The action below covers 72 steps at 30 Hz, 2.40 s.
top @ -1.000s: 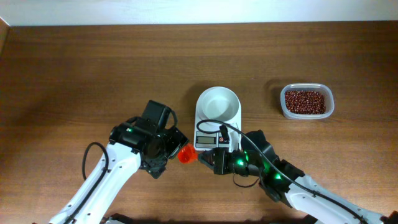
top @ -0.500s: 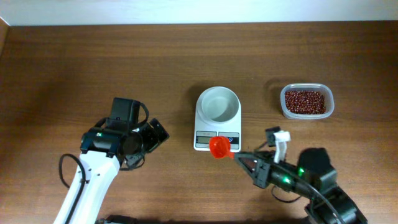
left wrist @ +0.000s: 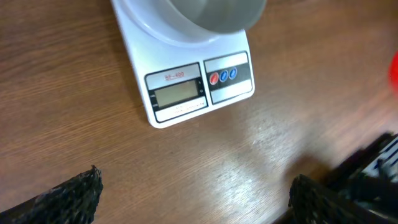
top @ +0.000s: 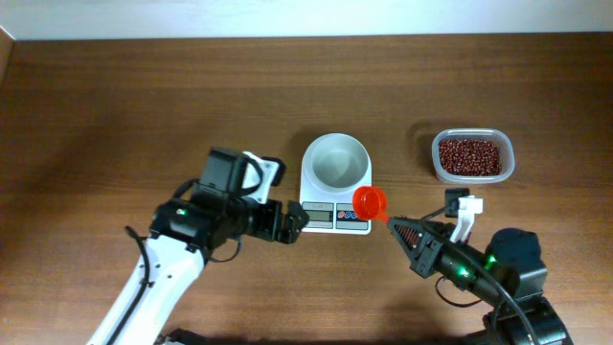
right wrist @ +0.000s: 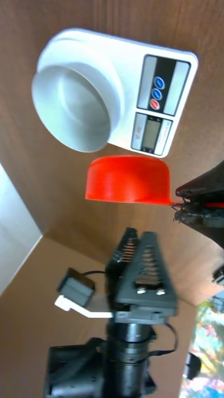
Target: Scoop and weigh 50g on scale
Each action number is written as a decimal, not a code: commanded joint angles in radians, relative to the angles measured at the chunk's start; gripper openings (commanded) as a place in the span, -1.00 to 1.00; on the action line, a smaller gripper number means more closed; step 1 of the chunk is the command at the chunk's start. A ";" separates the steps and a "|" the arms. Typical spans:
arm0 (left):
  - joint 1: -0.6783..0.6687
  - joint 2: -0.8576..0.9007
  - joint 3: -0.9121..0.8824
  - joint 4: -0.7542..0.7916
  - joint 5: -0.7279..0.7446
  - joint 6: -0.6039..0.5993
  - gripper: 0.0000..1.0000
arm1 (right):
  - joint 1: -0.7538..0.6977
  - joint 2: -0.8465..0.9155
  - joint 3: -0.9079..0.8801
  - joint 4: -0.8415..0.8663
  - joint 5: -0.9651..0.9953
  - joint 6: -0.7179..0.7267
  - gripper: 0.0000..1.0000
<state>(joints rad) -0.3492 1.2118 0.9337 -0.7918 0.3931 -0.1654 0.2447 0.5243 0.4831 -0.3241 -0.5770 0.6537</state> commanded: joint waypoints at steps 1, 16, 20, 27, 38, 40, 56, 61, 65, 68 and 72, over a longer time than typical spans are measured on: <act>-0.041 -0.012 0.018 0.009 -0.076 0.040 0.98 | -0.036 -0.010 0.052 0.003 -0.053 -0.021 -0.92; -0.042 -0.108 0.067 0.060 -0.019 0.173 0.98 | -0.218 -0.009 0.129 0.003 -0.062 -0.056 -0.92; -0.042 -0.105 0.067 0.115 0.142 0.158 -0.07 | -0.385 -0.009 0.171 0.002 -0.079 -0.055 -0.92; -0.297 -0.034 0.062 0.138 -0.301 -0.118 -1.00 | -0.437 -0.008 0.179 0.002 -0.093 -0.055 -0.92; -0.502 0.446 0.062 0.438 -0.618 -0.421 -1.00 | -0.437 -0.007 0.179 0.002 -0.092 -0.056 -0.92; -0.501 0.496 0.062 0.441 -0.644 -0.482 -1.00 | -0.437 -0.007 0.179 0.002 -0.092 -0.056 -0.92; -0.501 0.576 0.062 0.518 -0.609 -0.550 -1.00 | -0.437 -0.005 0.179 0.002 -0.081 -0.056 -0.92; -0.501 0.595 0.062 0.518 -0.607 -0.583 -1.00 | -0.437 -0.005 0.179 0.002 -0.081 -0.056 -0.92; -0.501 0.595 0.062 0.515 -0.592 -0.583 -1.00 | -0.437 -0.005 0.179 0.002 -0.081 -0.056 -0.92; -0.501 0.602 0.062 0.513 -0.591 -0.589 -1.00 | -0.437 -0.005 0.179 0.002 -0.081 -0.056 -0.92; -0.500 0.604 0.062 0.484 -0.591 -0.608 -1.00 | -0.437 -0.005 0.179 0.002 -0.082 -0.056 -0.92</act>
<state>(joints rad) -0.8490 1.7920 0.9863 -0.2893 -0.2138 -0.7498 -0.1848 0.5243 0.6361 -0.3290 -0.6563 0.6022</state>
